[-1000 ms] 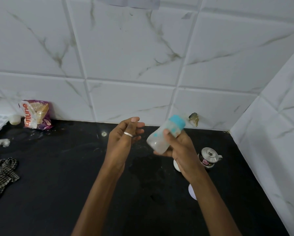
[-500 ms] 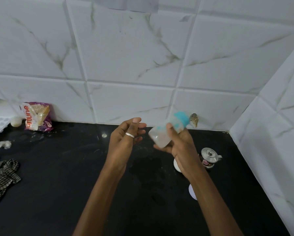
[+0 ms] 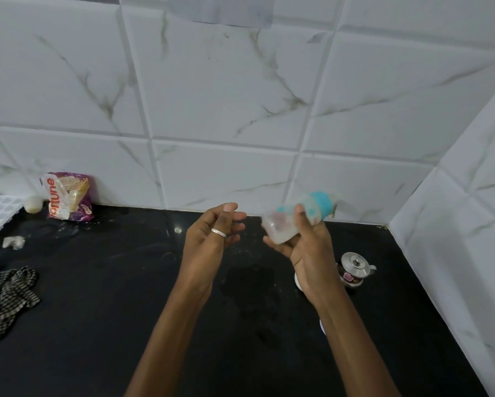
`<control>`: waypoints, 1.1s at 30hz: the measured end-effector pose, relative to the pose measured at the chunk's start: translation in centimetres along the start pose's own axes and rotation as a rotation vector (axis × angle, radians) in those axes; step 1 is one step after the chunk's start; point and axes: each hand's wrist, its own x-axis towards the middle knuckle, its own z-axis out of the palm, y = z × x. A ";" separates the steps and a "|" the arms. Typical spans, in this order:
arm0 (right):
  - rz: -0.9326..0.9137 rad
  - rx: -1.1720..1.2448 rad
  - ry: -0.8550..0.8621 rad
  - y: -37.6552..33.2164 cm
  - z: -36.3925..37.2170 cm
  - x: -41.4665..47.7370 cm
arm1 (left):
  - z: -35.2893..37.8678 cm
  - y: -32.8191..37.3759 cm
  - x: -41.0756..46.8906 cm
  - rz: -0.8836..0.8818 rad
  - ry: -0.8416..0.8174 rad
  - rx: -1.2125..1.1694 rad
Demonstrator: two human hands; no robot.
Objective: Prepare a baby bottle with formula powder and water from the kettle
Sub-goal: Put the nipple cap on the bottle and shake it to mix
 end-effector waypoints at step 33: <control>-0.045 -0.305 -0.102 -0.3 0.6 -0.6 | -0.8 0.0 -1.1 -0.035 0.001 -0.001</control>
